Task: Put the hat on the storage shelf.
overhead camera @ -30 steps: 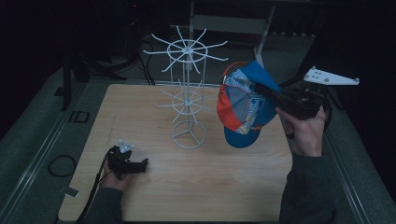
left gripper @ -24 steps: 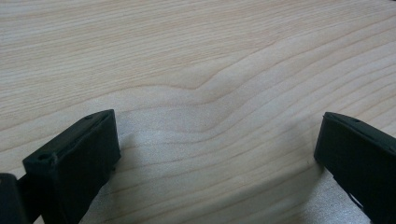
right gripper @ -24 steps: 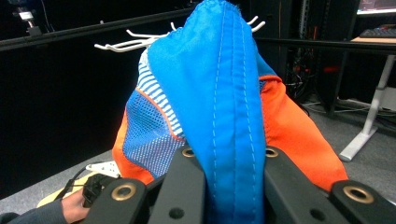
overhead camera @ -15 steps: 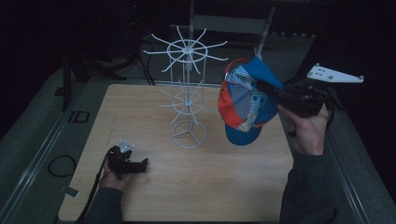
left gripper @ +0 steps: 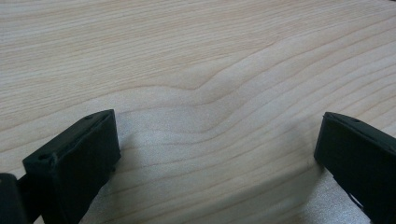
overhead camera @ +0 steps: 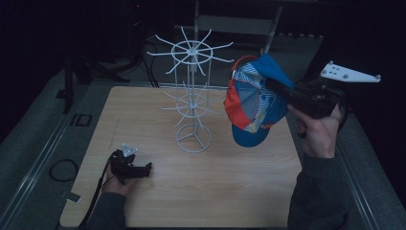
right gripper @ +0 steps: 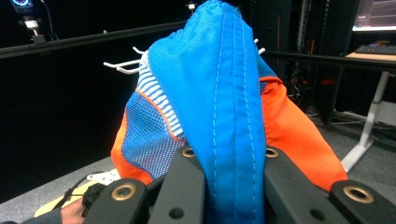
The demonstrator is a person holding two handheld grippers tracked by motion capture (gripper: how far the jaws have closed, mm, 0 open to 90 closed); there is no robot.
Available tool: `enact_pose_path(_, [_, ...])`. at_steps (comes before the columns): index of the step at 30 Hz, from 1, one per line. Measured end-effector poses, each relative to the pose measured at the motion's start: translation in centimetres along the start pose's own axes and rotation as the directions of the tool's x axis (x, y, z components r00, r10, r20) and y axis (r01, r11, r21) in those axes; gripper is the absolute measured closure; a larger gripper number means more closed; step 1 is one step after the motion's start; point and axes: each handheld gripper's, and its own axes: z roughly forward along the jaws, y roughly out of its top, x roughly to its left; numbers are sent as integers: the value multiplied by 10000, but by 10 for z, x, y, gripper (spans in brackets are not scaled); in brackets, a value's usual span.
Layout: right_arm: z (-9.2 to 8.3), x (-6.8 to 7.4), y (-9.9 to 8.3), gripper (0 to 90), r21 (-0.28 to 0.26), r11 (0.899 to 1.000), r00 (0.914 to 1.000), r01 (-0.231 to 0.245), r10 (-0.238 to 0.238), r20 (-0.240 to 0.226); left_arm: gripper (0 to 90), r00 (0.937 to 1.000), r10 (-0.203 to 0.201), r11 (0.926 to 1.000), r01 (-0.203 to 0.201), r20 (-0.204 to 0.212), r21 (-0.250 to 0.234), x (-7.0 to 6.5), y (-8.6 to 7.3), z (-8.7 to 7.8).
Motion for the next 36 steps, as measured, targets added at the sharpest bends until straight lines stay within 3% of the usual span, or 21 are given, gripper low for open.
enact_pose_path(9, [2,2,3,874,-208,9998,9995,9,-15,-303,2,10000,-1,10000,1,-1,8,0,0,0])
enact_pose_path(21, [21,-1,4,874,-134,9999,9981,-26,18,-614,2,10000,3,10000,-3,-2,-11,0,0,0])
enact_pose_path(36, [49,-2,-16,873,236,9994,9926,-268,294,-1177,2,10000,5,10000,-5,3,8,0,0,0])
